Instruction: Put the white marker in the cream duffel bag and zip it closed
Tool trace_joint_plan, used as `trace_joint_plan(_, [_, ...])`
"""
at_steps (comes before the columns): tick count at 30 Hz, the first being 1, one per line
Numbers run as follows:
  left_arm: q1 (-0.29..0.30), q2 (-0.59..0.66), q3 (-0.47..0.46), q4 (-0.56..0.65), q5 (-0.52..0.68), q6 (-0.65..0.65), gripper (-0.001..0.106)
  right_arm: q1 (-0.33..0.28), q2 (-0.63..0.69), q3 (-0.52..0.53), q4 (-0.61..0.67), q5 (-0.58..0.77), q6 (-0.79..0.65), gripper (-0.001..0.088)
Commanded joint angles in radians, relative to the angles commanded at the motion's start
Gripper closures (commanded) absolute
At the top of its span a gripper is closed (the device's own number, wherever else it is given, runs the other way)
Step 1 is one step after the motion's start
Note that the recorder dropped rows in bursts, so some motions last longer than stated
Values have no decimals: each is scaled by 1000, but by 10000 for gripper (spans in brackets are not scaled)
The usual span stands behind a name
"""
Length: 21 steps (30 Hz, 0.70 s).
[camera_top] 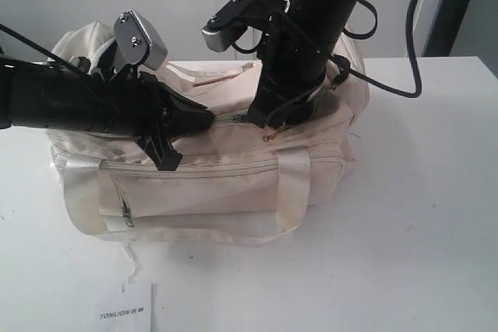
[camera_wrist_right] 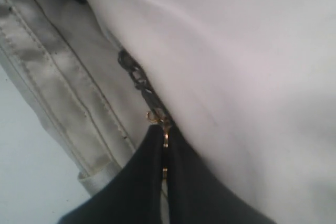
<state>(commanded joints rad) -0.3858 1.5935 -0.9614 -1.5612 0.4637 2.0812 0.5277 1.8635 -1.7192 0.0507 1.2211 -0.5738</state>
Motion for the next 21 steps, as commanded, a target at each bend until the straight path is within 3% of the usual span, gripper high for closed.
trace_joint_plan(21, [0, 0, 0, 2, -10, -2, 1050, -30, 0, 0, -22, 0, 3, 868])
